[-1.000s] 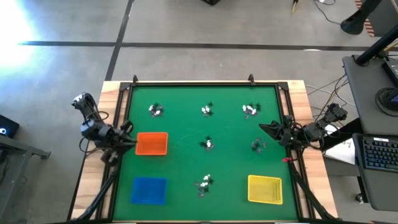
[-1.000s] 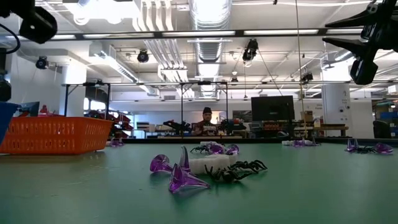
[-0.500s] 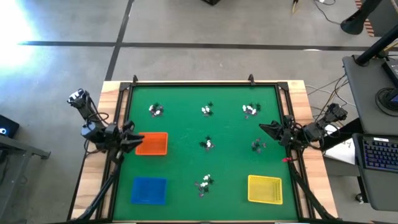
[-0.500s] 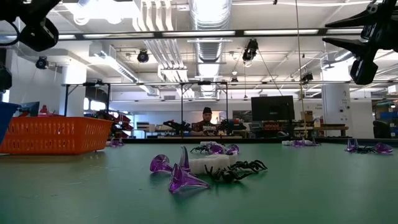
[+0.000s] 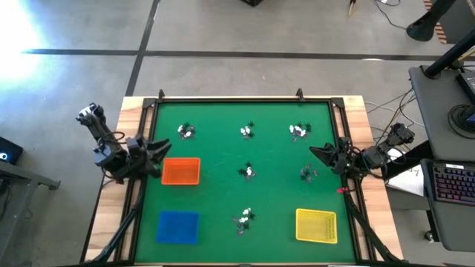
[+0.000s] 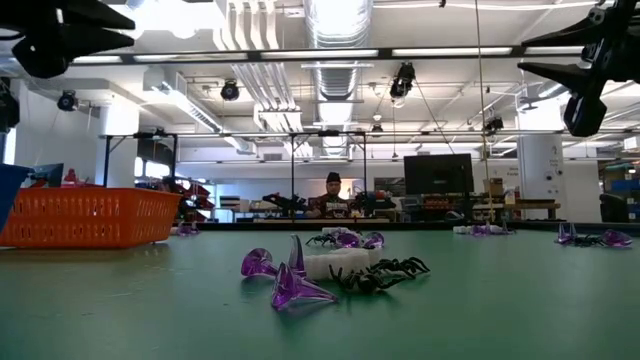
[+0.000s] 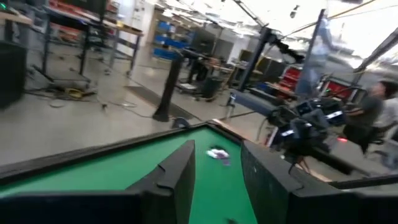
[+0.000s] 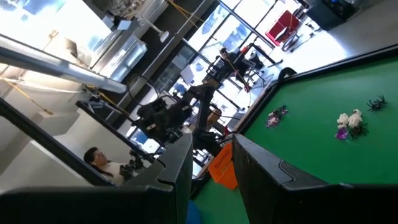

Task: Sort Halloween decoration
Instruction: Put the violet witch hat toy into the orange bin

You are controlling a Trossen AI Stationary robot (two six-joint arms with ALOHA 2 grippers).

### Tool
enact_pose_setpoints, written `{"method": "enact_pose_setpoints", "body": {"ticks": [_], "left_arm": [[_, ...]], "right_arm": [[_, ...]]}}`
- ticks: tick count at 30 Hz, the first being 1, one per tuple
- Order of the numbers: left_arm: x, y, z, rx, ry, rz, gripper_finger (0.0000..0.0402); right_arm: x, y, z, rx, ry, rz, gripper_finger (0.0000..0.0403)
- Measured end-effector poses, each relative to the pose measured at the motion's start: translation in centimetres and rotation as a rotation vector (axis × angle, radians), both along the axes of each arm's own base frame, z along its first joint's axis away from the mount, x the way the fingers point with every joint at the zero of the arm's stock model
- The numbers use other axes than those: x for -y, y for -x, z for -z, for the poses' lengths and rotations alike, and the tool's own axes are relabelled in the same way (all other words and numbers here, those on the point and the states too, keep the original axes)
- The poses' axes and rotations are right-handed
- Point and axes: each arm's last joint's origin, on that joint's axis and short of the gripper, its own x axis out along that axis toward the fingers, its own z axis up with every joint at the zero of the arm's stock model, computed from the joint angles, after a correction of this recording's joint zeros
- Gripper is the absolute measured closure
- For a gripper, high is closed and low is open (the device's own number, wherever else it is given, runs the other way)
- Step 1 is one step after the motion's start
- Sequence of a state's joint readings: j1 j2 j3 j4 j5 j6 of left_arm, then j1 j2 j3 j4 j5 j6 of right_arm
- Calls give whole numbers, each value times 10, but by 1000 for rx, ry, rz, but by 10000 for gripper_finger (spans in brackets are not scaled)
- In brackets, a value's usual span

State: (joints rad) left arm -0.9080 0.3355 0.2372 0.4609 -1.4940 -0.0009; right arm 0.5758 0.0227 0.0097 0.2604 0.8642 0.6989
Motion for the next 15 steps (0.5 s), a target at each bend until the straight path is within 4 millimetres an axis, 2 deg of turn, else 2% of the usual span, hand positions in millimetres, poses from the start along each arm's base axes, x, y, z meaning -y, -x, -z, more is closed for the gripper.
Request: {"method": "enact_pose_setpoints", "body": {"ticks": [9, 15], "left_arm": [[-9, 7, -19, -1, -4, -14, 302], [-13, 11, -25, 90, 17, 103, 302]], "right_arm": [[0, 0, 0, -7, 25, 6, 298], [0, 0, 0, -4, 19, 5, 298]]}}
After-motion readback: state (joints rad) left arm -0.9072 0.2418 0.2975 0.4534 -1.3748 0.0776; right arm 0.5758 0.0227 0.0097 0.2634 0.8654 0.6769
